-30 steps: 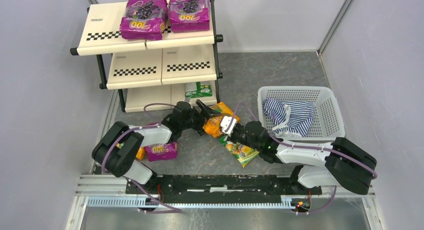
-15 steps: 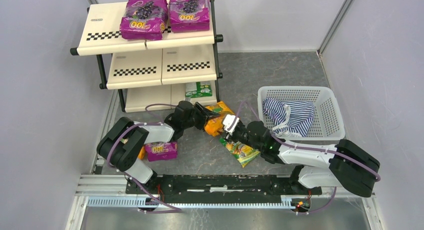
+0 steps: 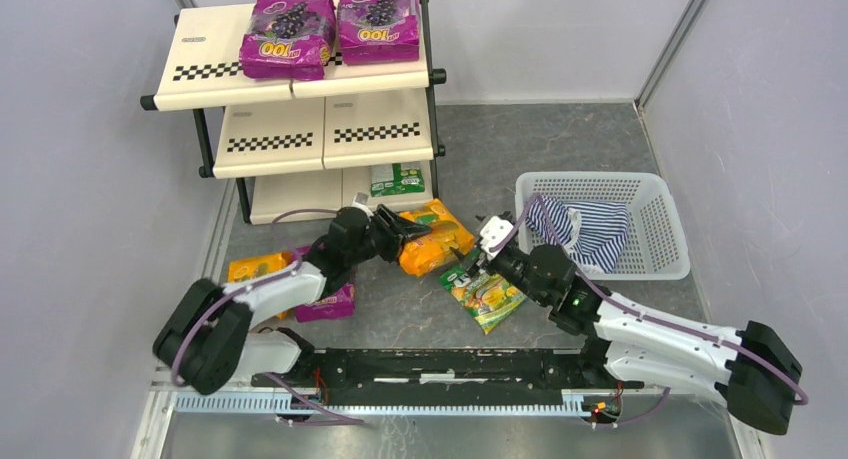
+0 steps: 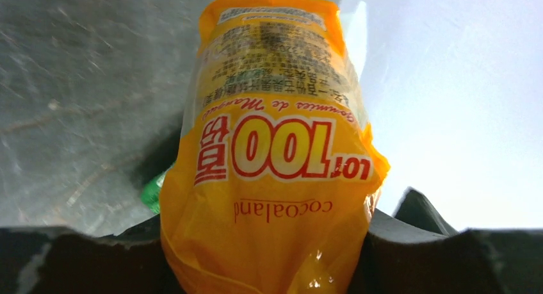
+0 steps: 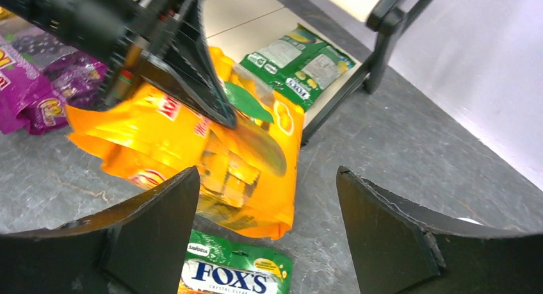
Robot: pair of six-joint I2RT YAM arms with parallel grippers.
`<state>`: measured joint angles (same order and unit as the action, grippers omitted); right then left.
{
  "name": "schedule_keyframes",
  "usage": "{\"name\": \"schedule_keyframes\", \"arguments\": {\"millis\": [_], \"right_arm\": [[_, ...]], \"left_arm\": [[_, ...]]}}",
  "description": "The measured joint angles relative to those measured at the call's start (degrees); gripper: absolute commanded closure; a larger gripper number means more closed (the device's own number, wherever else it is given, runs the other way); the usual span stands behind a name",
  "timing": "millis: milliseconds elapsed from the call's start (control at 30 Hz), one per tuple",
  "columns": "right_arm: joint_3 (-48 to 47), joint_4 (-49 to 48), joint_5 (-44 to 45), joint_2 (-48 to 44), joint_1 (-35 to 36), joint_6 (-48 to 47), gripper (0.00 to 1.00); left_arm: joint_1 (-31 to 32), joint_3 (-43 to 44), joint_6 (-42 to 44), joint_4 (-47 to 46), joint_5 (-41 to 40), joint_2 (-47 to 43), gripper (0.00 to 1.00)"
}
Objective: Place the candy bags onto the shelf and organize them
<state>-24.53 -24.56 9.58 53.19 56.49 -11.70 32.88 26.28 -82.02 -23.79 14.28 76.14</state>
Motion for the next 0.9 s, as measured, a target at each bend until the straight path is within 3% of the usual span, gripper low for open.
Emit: {"name": "schedule_keyframes", "arguments": {"millis": [300, 467, 667, 900], "right_arm": [[-1.8, 3.8, 5.3, -6.4, 0.0, 1.4, 0.12], [-2.3, 4.5, 7.0, -9.0, 0.0, 1.9, 0.12], [-2.4, 5.7, 7.7, -10.6, 0.0, 2.4, 0.12], [-2.4, 6.7, 8.7, -13.2, 0.0, 2.5, 0.11]], "left_arm": [[-1.3, 0.3, 0.1, 15.5, 0.3, -25.6, 0.48], [-8.2, 3.7, 0.4, 25.7, 0.3, -33.8, 0.46], [-17.5, 13.9, 3.7, 30.6, 0.2, -30.6, 0.46], [-20.8, 24.6, 5.4, 27.4, -0.9, -20.6, 0.45]]}}
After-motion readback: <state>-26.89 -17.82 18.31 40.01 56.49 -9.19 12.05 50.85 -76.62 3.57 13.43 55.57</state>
